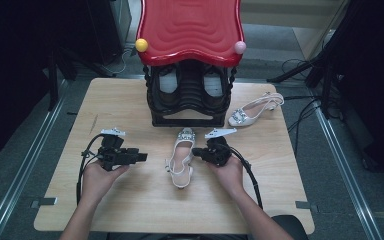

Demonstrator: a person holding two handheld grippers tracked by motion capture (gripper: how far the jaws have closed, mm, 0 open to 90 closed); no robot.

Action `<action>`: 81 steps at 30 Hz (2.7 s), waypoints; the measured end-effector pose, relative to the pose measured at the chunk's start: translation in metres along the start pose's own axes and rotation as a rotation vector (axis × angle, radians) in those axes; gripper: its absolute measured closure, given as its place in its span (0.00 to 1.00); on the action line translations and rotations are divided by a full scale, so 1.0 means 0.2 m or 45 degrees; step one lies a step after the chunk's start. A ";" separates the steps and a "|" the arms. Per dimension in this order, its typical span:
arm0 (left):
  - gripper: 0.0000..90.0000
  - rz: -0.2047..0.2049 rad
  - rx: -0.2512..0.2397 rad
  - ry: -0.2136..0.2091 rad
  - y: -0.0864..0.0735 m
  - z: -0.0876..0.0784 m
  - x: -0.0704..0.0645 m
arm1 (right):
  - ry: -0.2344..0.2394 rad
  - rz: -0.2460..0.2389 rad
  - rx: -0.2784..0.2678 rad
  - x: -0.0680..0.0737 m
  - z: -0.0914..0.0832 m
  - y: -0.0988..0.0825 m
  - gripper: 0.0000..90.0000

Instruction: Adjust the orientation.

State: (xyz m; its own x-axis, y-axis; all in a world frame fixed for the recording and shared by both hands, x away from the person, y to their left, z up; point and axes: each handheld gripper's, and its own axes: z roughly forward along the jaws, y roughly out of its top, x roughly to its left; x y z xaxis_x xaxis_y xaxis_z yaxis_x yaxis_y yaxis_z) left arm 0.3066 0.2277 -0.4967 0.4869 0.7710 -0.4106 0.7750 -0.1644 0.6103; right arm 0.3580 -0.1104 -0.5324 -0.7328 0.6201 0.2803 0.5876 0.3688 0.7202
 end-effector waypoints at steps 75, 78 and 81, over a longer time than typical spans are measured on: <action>0.46 0.088 -0.031 0.004 0.01 0.01 0.05 | -0.445 0.336 -0.140 -0.78 -0.38 0.02 1.00; 0.46 0.084 -0.029 0.011 0.00 0.00 0.05 | -0.429 0.342 -0.138 -0.78 -0.37 0.03 1.00; 0.46 0.081 -0.035 0.015 -0.01 0.00 0.05 | -0.434 0.327 -0.129 -0.77 -0.35 0.04 1.00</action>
State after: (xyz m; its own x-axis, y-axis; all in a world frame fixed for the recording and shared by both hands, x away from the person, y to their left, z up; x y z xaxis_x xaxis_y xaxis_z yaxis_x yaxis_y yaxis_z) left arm 0.3090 0.2359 -0.5016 0.5297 0.7667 -0.3627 0.7314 -0.1964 0.6530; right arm 0.4517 -0.2508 -0.5248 -0.4019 0.8823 0.2450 0.6869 0.1136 0.7178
